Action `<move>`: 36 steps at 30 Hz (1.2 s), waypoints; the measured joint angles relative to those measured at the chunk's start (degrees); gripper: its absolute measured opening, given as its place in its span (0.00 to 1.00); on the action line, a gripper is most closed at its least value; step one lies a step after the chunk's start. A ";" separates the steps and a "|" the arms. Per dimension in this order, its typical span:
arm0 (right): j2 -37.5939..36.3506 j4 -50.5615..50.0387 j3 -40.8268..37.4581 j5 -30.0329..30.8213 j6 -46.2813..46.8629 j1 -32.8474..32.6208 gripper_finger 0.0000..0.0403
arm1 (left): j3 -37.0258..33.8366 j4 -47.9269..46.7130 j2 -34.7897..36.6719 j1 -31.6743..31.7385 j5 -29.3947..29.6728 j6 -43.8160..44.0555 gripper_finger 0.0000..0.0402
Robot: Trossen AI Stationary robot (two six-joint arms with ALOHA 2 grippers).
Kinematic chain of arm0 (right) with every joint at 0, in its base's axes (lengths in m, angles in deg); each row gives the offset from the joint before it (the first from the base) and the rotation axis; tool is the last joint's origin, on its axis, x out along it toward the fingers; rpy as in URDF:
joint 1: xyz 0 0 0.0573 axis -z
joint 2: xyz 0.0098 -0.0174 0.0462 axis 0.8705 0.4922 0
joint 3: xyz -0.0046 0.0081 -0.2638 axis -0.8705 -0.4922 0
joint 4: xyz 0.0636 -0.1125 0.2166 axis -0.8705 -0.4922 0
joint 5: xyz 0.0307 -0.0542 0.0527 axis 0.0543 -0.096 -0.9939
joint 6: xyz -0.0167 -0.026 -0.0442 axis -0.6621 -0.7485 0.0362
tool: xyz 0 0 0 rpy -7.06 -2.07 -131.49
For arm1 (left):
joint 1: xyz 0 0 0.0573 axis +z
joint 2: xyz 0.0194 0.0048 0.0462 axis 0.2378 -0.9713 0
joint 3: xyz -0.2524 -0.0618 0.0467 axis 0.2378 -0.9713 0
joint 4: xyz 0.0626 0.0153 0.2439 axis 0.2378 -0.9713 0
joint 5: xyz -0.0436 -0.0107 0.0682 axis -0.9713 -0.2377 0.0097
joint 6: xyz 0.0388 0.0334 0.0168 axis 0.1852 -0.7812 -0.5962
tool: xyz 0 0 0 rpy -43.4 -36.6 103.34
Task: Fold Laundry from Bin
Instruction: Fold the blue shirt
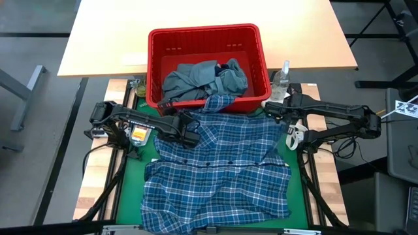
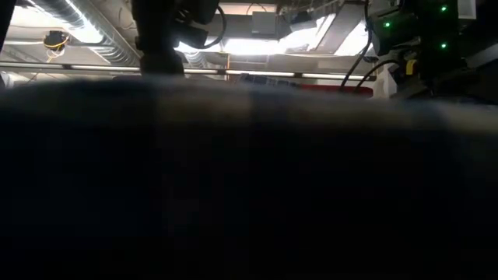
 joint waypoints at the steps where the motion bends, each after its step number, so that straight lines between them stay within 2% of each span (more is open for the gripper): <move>1: 0.00 -0.02 0.00 0.00 0.00 0.00 0.33 | 0.00 -0.04 0.02 -0.31 0.00 -0.09 0.30; 7: 0.00 -0.02 0.00 -1.93 0.04 0.00 0.36 | 0.02 -0.07 1.65 -3.39 -3.88 -0.85 0.29; 14: 0.00 0.02 0.00 -8.44 0.04 -0.04 0.34 | 0.02 -0.06 5.14 -8.30 -16.90 -0.62 0.24; 19: 0.00 0.62 0.00 -9.42 0.07 -2.29 0.34 | 0.02 0.06 5.48 -12.97 -25.03 1.85 0.21; 24: -0.02 1.25 0.00 -11.10 4.50 -9.77 0.34 | 0.02 2.29 5.46 -17.43 -27.93 5.51 0.19; 30: -0.02 6.41 0.00 -12.98 14.60 -23.59 0.34 | 0.00 9.66 5.44 -20.68 -28.94 9.12 0.19; 36: -0.02 8.85 0.00 -13.68 29.37 -37.86 0.34 | 0.00 17.31 5.44 -22.58 -28.94 8.77 0.19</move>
